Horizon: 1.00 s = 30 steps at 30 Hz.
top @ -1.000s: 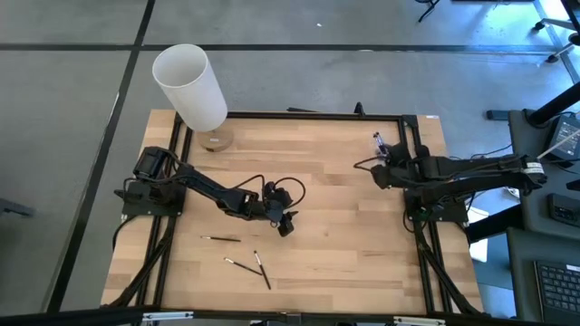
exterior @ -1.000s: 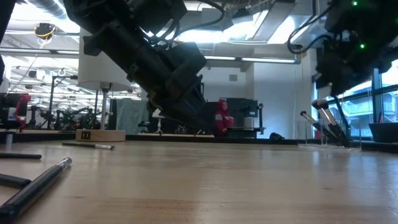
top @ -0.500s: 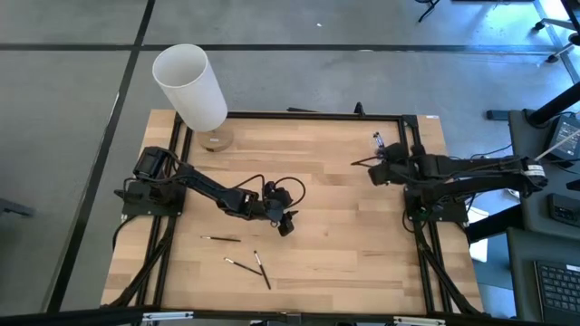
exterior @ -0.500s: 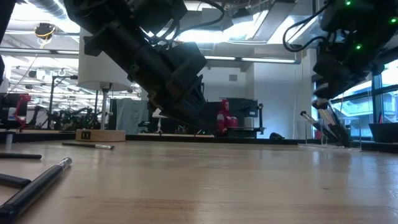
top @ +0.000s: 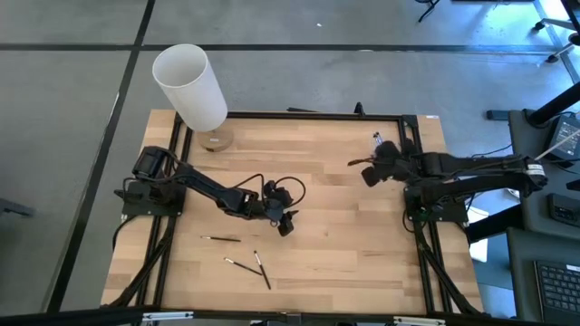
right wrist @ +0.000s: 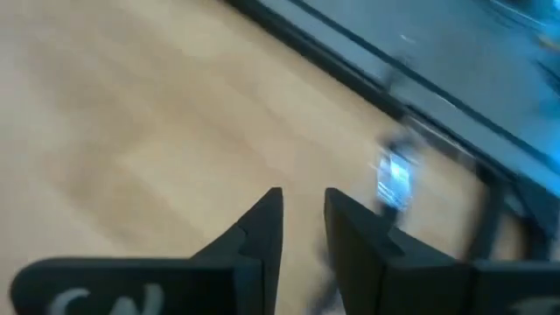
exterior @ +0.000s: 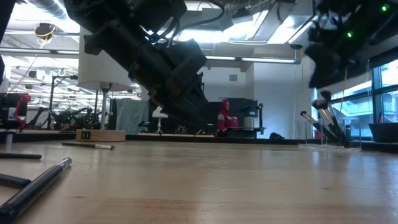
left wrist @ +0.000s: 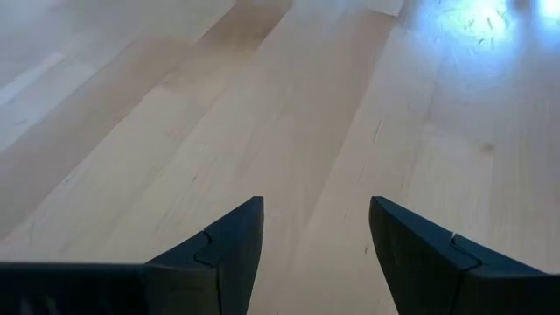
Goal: Sort items
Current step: Put the highlighter brush into the bottom section of the transparent organizer, then put the eyeshadow brush into the top section of the transparent organizer
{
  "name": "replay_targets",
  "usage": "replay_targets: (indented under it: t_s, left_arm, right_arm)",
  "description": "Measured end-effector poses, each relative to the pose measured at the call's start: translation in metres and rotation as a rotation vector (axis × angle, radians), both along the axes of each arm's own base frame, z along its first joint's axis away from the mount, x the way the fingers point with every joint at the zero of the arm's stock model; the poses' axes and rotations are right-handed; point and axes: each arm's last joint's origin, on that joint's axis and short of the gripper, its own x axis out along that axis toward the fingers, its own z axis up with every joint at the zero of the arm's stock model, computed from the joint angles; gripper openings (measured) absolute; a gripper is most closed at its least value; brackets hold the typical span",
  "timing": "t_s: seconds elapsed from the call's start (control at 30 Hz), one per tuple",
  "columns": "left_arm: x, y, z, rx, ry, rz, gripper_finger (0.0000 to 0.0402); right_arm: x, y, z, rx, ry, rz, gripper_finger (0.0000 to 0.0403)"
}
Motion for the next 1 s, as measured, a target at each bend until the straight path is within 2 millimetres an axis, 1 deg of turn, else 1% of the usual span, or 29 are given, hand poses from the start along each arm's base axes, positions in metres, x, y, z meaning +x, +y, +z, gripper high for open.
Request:
replay_targets:
  t_s: [0.07,0.13,0.23,0.33,0.43,0.6,0.67,0.73,0.83,0.9,1.0]
  left_arm:
    - [0.000,0.001,0.002,0.007,-0.002,-0.001,0.0203]
    - [0.000,0.001,0.005,0.007,-0.017,0.004,0.0203]
    - [0.000,0.002,0.005,0.007,-0.014,0.003,0.0203]
    - [0.000,0.001,0.006,0.004,-0.016,-0.001,0.0203]
    - [0.000,0.001,0.006,0.003,-0.016,-0.003,0.0203]
    - [-0.001,-0.001,0.005,0.002,-0.012,-0.009,0.0203]
    - [-0.002,-0.002,0.005,0.008,0.000,-0.015,0.0203]
    - [-0.003,-0.004,0.005,0.023,0.014,-0.032,0.0203]
    - [-0.010,-0.005,0.010,0.030,0.067,-0.070,0.0203]
    - [-0.019,-0.006,0.018,0.012,0.131,-0.096,0.0203]
    - [-0.037,-0.011,0.033,-0.055,0.200,-0.107,0.0203]
  right_arm:
    - [0.008,0.002,0.008,0.005,-0.018,0.123,0.0088]
    - [0.012,0.004,0.015,0.006,-0.048,0.183,0.0087]
    - [0.013,0.005,0.025,-0.006,-0.098,0.156,0.0081]
    - [0.014,0.006,0.029,0.004,-0.128,0.145,0.0073]
    - [0.012,0.009,0.027,0.049,-0.145,0.124,0.0062]
    - [-0.002,0.010,0.017,0.068,-0.063,-0.006,0.0045]
    - [-0.005,0.012,0.015,0.092,-0.056,-0.024,0.0039]
    - [-0.003,0.016,0.015,0.127,-0.066,0.020,0.0033]
    - [0.007,0.027,0.020,0.116,-0.112,0.169,0.0026]
    - [0.015,0.039,0.025,0.076,-0.173,0.265,0.0019]
    - [0.028,0.056,0.034,0.000,-0.279,0.363,0.0008]
